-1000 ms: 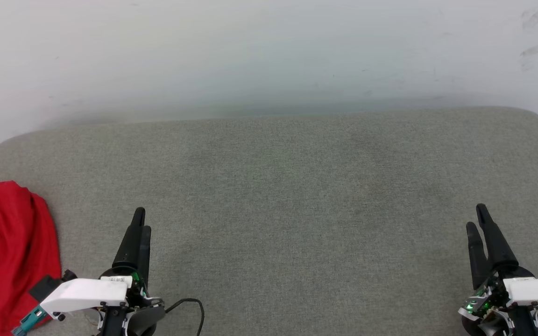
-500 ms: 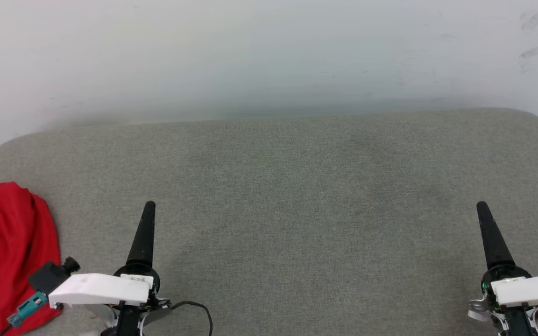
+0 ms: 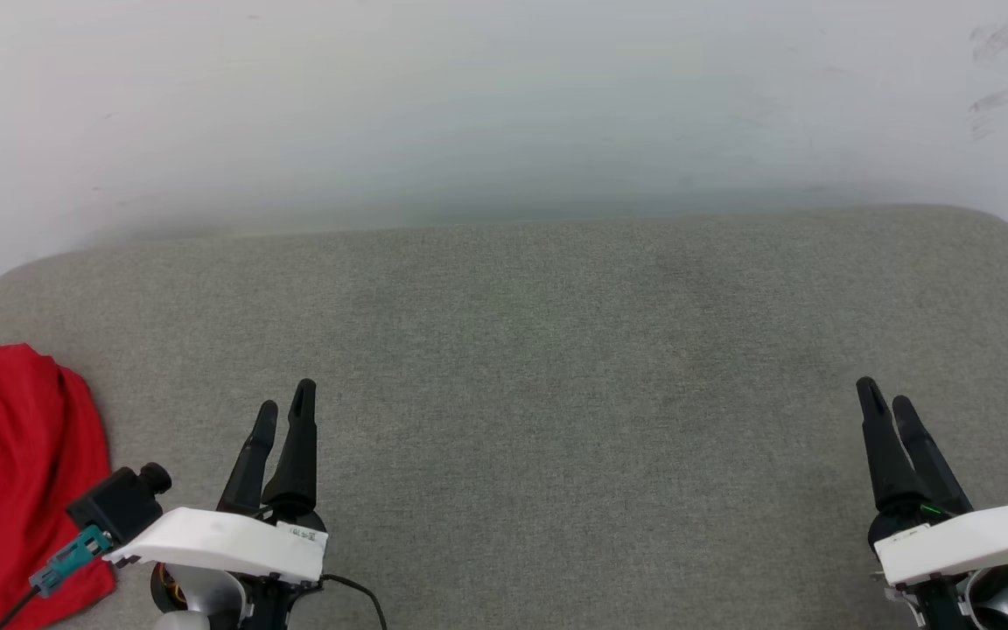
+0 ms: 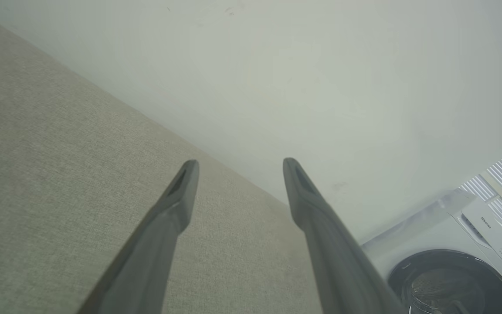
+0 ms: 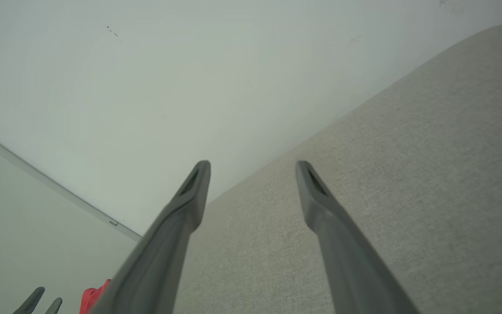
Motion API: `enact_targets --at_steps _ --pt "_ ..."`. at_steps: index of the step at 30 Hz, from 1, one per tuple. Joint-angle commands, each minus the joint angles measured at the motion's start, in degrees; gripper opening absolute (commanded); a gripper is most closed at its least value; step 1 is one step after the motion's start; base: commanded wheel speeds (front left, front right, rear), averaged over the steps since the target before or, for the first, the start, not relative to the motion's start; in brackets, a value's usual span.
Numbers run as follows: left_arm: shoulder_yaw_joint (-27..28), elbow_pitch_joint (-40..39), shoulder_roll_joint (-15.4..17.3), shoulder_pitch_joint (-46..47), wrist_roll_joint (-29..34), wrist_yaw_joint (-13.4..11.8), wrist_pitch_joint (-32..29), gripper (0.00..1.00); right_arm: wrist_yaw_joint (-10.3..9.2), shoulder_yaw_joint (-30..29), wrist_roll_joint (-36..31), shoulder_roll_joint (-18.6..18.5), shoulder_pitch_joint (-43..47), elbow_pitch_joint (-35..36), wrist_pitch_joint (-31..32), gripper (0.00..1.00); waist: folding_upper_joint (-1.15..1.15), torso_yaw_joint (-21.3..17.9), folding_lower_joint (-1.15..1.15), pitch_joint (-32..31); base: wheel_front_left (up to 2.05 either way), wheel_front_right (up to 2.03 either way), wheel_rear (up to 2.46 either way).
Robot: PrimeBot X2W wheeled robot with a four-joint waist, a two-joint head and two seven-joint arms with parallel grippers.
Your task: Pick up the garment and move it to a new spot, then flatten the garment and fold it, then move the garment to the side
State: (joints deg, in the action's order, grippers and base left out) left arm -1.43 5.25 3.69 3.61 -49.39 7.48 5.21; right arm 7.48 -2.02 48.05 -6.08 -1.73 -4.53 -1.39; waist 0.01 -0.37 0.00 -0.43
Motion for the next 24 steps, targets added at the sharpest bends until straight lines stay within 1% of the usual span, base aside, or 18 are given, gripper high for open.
enact_targets --at_steps 1,11,12,14,24 --pt "-0.1 -0.9 0.4 0.1 1.5 0.0 0.4 1.0 0.02 0.1 -1.6 -0.6 0.0 0.9 0.2 1.0 -0.01 0.0 0.0 0.0 0.0 0.0 0.0" --pt "-0.4 -0.6 1.7 -0.3 12.3 0.0 2.1 1.0 0.01 0.3 -11.0 -1.0 0.2 1.4 0.6 1.0 -0.01 -0.1 0.0 -0.1 0.0 0.0 0.0" --pt "-0.4 -0.6 1.9 -0.4 14.3 0.0 2.4 1.0 0.01 0.4 -12.7 -1.0 0.2 1.6 0.5 1.0 -0.01 -0.1 0.0 -0.2 0.0 0.0 0.0" --pt "-0.5 -0.5 2.3 -0.6 16.4 -0.1 2.8 1.0 0.01 0.6 -14.4 -1.1 0.3 1.8 0.6 1.0 -0.01 -0.1 0.0 -0.2 0.0 0.0 0.0" --pt "-1.2 -0.3 3.4 -0.9 24.4 -0.5 4.3 1.0 0.01 0.6 -21.3 -1.5 0.4 2.7 1.0 1.0 -0.01 0.0 0.0 -0.2 0.0 0.0 0.0"
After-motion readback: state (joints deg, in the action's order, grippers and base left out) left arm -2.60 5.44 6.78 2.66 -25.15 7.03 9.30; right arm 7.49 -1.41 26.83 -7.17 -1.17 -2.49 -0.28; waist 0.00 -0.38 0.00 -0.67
